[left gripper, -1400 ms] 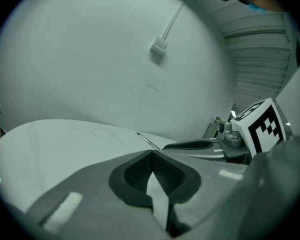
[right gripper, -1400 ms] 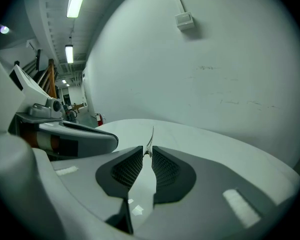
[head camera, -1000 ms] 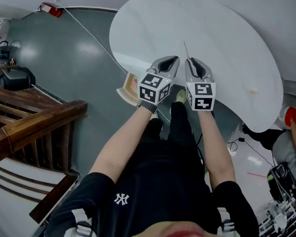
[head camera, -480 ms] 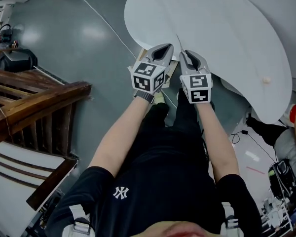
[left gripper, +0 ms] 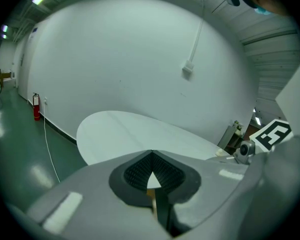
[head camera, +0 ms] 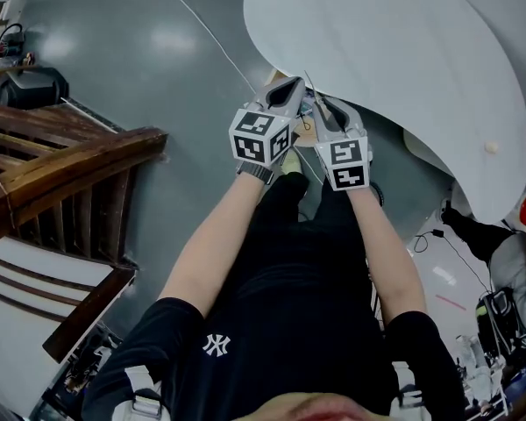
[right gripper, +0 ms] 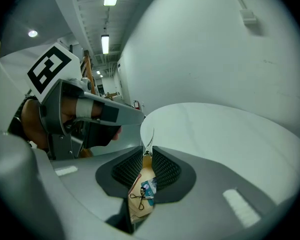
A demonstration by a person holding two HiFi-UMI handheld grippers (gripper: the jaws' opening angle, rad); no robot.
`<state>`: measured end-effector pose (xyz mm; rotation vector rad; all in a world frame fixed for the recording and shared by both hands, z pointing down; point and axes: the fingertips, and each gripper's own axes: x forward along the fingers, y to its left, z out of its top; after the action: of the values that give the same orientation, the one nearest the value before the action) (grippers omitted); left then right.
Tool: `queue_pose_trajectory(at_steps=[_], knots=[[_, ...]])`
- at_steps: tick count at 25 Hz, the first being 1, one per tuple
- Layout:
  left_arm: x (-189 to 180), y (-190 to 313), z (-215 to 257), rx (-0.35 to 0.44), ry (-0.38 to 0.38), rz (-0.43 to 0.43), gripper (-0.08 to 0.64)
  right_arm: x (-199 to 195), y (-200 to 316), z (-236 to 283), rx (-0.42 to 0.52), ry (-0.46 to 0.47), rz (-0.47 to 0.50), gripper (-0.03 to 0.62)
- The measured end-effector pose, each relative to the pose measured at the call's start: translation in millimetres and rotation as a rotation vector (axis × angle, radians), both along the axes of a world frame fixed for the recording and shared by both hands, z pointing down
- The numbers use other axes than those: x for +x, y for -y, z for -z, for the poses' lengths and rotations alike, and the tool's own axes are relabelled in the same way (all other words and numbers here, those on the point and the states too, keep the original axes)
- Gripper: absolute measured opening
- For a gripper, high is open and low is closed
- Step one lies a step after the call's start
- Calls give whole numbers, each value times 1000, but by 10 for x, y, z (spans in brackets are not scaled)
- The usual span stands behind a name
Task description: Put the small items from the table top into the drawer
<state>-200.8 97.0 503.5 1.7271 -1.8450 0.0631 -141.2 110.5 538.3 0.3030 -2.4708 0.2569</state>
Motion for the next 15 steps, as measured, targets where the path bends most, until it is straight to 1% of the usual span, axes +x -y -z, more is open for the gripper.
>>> queue_pose_trajectory(at_steps=[4,8,15], knots=[[-91,-116,-86,-5,-8,15,0,-64,-243,-179,-24,-18,49,83],[-185,-245,-152,-7,-14,32,0,-111,-488,-423,-41,-65,96,83],[-295,-390,-355,-14,-22,40,0,-239,-638,-845,-59,-134,115,83]])
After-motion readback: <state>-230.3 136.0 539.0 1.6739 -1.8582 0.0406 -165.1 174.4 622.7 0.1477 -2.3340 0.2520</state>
